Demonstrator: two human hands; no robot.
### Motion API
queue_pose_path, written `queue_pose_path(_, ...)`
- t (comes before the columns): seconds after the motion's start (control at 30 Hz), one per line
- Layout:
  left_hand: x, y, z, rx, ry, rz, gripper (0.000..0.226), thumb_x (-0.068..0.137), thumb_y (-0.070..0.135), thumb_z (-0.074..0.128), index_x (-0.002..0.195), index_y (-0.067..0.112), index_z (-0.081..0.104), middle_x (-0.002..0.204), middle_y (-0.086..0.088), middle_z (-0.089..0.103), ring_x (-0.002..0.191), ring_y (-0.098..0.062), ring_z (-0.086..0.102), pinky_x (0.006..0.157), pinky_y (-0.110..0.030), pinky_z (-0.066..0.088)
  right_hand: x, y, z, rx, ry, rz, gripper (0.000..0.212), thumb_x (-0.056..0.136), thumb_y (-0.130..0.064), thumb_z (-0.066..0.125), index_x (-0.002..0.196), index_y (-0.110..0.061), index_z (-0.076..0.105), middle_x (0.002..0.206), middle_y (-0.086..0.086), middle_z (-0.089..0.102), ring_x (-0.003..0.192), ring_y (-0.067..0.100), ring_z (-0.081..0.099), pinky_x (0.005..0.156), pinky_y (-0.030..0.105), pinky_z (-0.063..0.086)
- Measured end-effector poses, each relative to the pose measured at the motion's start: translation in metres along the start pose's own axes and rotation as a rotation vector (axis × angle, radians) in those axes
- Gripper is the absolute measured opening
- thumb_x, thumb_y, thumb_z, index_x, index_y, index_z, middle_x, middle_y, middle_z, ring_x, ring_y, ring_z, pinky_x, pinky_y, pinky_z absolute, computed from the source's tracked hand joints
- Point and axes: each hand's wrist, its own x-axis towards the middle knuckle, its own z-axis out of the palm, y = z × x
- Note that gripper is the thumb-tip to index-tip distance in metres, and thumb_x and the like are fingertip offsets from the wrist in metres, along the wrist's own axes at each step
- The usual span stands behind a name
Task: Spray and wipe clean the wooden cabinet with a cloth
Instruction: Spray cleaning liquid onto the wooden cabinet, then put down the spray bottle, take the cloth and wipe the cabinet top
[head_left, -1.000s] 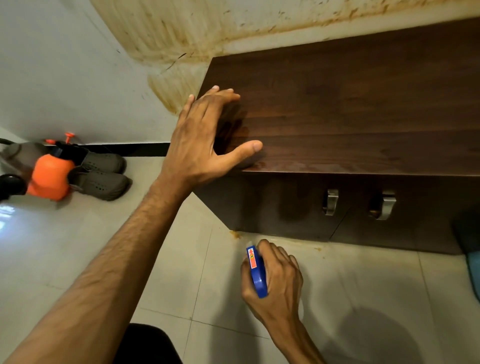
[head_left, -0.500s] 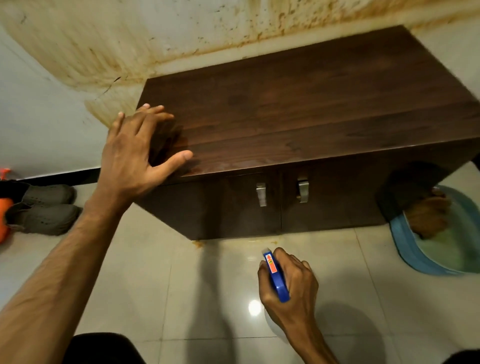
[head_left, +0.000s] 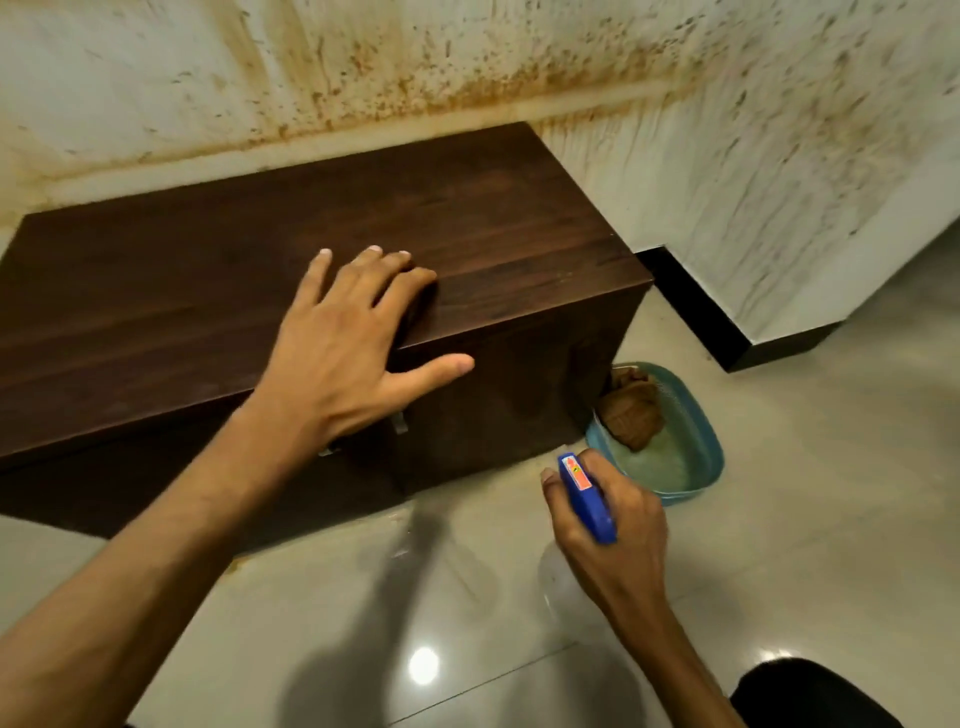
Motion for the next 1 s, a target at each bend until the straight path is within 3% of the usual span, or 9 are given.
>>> queue_pose_path(0.07,0.014,0.019,0.008,0.008,0.014,0.000,0.106,0.092,0.099,0.019,0.169,0.027,0.035,0.178,-0.008,0.034,0.168,-0.029,0.024,0.137,-0.061,0.008,0.015,0.017,-0.024,-0.018,0.039,0.043,0.026,0.090,-0.059,0.064,0.108,-0.045,0.050,0.074,-0.012,0.060,0.062,0.013,0.065,0.055,0.024,0.057)
queue_pose_path(0.2,0.029,0.025,0.012,-0.084,0.089,-0.118,0.107,0.092,0.099,0.020,0.171,0.026,0.029,0.180,-0.009,0.028,0.169,-0.031,0.019,0.137,-0.062,0.009,0.050,0.062,-0.063,-0.083,0.100,0.164,0.037,0.093,-0.055,0.070,0.111,-0.022,0.067,0.080,-0.006,0.066,0.072,0.008,0.067,0.063,0.026,0.059)
queue_pose_path(0.33,0.032,0.028,0.013,-0.106,0.117,-0.185,0.107,0.093,0.097,0.021,0.171,0.024,0.028,0.179,-0.011,0.029,0.168,-0.033,0.021,0.136,-0.063,0.012,0.074,0.096,-0.075,-0.143,0.113,0.230,0.044,0.093,-0.053,0.070,0.121,-0.019,0.067,0.089,-0.002,0.069,0.076,0.004,0.063,0.064,0.016,0.046)
queue_pose_path(0.5,0.031,0.030,0.013,-0.074,0.144,-0.166,0.106,0.094,0.096,0.024,0.170,0.021,0.030,0.176,-0.012,0.034,0.166,-0.035,0.025,0.136,-0.063,0.015,0.078,0.129,-0.066,-0.195,0.147,0.231,0.037,0.095,-0.052,0.070,0.112,-0.019,0.069,0.081,-0.001,0.066,0.070,0.005,0.058,0.060,0.017,0.040)
queue_pose_path(0.63,0.031,0.030,0.013,-0.077,0.132,-0.160,0.107,0.094,0.096,0.025,0.170,0.021,0.030,0.176,-0.013,0.034,0.167,-0.035,0.025,0.136,-0.063,0.015,0.076,0.166,-0.053,-0.249,0.055,0.349,0.035,0.091,-0.052,0.076,0.096,-0.018,0.069,0.074,0.002,0.066,0.067,0.019,0.061,0.063,0.029,0.044)
queue_pose_path(0.73,0.032,0.030,0.012,-0.096,0.130,-0.163,0.107,0.093,0.096,0.025,0.170,0.021,0.030,0.176,-0.013,0.034,0.167,-0.034,0.024,0.136,-0.062,0.015,0.071,0.180,-0.049,-0.279,-0.065,0.511,0.043,0.086,-0.045,0.083,0.114,-0.015,0.070,0.092,0.009,0.075,0.082,0.029,0.067,0.071,0.031,0.047)
queue_pose_path(0.87,0.032,0.029,0.013,-0.111,0.138,-0.161,0.107,0.093,0.096,0.026,0.169,0.021,0.032,0.175,-0.013,0.035,0.167,-0.034,0.025,0.136,-0.063,0.015,0.067,0.168,-0.068,-0.305,-0.179,0.610,0.082,0.076,-0.021,0.094,0.145,-0.007,0.052,0.135,0.020,0.066,0.117,0.038,0.064,0.087,0.035,0.049)
queue_pose_path(0.93,0.032,0.029,0.015,-0.109,0.139,-0.158,0.107,0.093,0.095,0.026,0.169,0.021,0.033,0.175,-0.013,0.036,0.167,-0.035,0.025,0.136,-0.064,0.015,0.070,0.147,-0.079,-0.345,-0.083,0.526,0.089,0.077,-0.016,0.092,0.153,-0.008,0.044,0.146,0.021,0.055,0.128,0.038,0.056,0.093,0.040,0.050)
queue_pose_path(1.0,0.033,0.028,0.016,-0.116,0.131,-0.158,0.107,0.093,0.096,0.026,0.169,0.021,0.032,0.176,-0.013,0.035,0.167,-0.034,0.024,0.135,-0.065,0.015,0.075,0.117,-0.079,-0.362,0.030,0.341,0.071,0.085,-0.012,0.083,0.147,-0.013,0.049,0.139,0.012,0.057,0.122,0.029,0.058,0.089,0.035,0.050)
